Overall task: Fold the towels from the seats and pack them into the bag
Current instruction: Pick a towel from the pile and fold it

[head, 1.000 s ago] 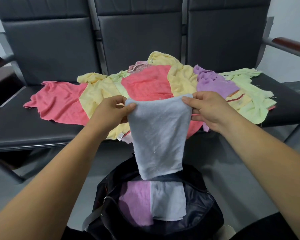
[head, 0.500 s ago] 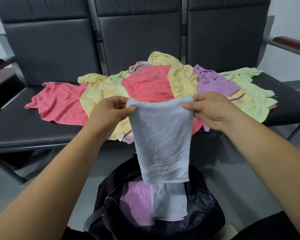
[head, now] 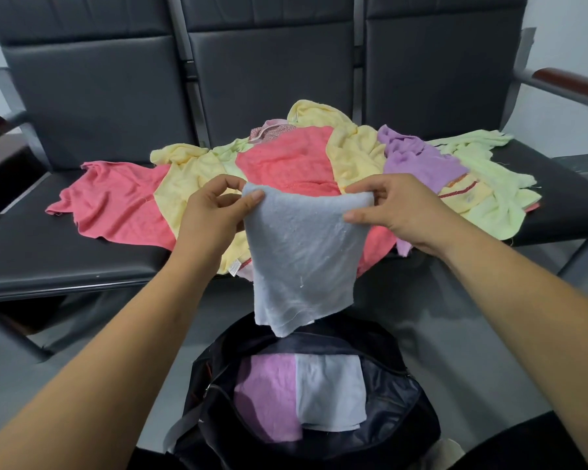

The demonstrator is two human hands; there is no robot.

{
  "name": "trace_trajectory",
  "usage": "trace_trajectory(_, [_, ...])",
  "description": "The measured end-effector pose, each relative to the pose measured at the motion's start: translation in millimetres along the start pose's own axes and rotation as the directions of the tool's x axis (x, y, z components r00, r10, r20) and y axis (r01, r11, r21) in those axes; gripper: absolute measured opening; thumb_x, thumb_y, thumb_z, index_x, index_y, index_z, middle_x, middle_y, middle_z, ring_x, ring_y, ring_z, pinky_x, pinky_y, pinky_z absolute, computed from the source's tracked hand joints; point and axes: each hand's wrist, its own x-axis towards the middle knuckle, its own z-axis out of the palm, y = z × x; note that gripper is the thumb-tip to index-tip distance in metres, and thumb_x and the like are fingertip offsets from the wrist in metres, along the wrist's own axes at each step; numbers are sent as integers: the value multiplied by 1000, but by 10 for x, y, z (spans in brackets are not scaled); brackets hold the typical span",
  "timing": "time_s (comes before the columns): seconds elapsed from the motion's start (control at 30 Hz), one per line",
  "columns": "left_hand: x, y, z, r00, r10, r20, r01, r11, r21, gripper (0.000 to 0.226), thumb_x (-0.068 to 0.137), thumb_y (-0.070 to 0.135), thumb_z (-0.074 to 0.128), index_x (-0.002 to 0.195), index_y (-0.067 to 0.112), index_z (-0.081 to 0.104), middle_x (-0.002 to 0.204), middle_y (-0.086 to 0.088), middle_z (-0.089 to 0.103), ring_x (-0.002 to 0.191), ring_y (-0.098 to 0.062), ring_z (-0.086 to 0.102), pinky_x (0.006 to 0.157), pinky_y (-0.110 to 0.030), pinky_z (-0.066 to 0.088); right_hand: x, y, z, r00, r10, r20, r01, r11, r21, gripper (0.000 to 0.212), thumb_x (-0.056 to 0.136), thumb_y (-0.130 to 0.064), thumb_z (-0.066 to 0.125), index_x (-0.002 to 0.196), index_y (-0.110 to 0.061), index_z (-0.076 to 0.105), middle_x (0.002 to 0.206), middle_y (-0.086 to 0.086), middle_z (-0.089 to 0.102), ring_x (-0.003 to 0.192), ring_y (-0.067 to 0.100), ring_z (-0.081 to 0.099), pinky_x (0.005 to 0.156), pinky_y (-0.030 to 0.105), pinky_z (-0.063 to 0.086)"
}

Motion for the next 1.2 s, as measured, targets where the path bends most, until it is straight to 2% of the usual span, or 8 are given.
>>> trace_trajectory(0.1, [18, -39, -5, 999, 19, -45, -18, 1000, 9, 14, 93, 25, 73, 97, 14, 64, 91, -25, 70, 79, -18, 60, 77, -39, 50, -32, -61, 65, 996, -88, 3, 87, 976, -199, 14, 83, -18, 81, 96, -15, 76, 91, -2, 72, 76, 1, 58, 66, 9, 43])
trace_trajectory(0.3, [45, -67, -45, 998, -3, -61, 6, 999, 51, 16, 96, 39, 64, 87, 27, 57, 80, -8, 62, 76, -22, 52, 74, -42, 45, -43, -48, 109, 997, -40, 61, 22, 962, 274, 18, 84, -22, 82, 85, -12, 66, 91, 11, 68, 89, 19, 64, 85, 37, 52])
trace_trajectory(0.5, [42, -115, 21, 994, -69, -89, 77, 993, 93, 29, 95, 50, 62, 98, 22, 55, 79, 2, 62, 68, -11, 54, 68, -33, 46, -86, -166, 160, 999, 13, 43, -33, 851, 524, 21, 86, -11, 76, 81, -13, 56, 81, 1, 66, 78, 15, 64, 69, 28, 52])
trace_trajectory(0.63, [27, -290, 54, 919, -261, 297, 236, 965, 118, 50, 78, 32, 85, 116, 7, 65, 107, -8, 76, 100, -23, 73, 89, -38, 58, -88, -207, 174, 997, 73, -24, -45, 811, 583, 23, 87, -12, 76, 80, -12, 55, 80, 2, 60, 75, 14, 58, 69, 29, 49])
trace_trajectory(0.73, [-66, -461, 158, 866, -276, 417, 218, 959, 181, 29, 89, 15, 73, 115, 2, 71, 112, -12, 75, 109, -28, 70, 98, -38, 53, -88, -177, 168, 993, 110, -49, -65, 831, 553, 22, 88, -18, 76, 81, -14, 56, 82, 3, 60, 77, 16, 57, 69, 31, 49])
trace_trajectory(0.87, [-64, -370, 274, 933, -194, 303, 254, 951, -174, 33, 104, 21, 50, 131, 7, 61, 124, -10, 70, 115, -25, 67, 101, -38, 52, -100, -182, 109, 973, 152, -176, -65, 904, 422, 21, 95, -26, 70, 99, -11, 57, 85, -1, 58, 71, 8, 54, 56, 15, 46])
trace_trajectory(0.97, [-93, -231, 334, 965, -115, 238, 151, 979, -138, 30, 106, 28, 46, 128, 17, 63, 122, -8, 72, 110, -25, 69, 91, -35, 58, -66, -126, 85, 961, 134, -242, -86, 976, 198, 37, 98, -39, 64, 117, -9, 56, 100, -1, 56, 82, 10, 50, 53, 9, 40])
trace_trajectory(1.2, [-121, -50, 340, 991, -15, 132, 22, 999, -45, 24, 106, 32, 49, 109, 32, 73, 114, 0, 75, 112, -22, 69, 102, -53, 52, -72, -101, 16, 986, 37, 165, -34, 999, -19, 52, 67, -51, 86, 102, -15, 73, 97, -11, 71, 89, 6, 64, 83, 28, 51])
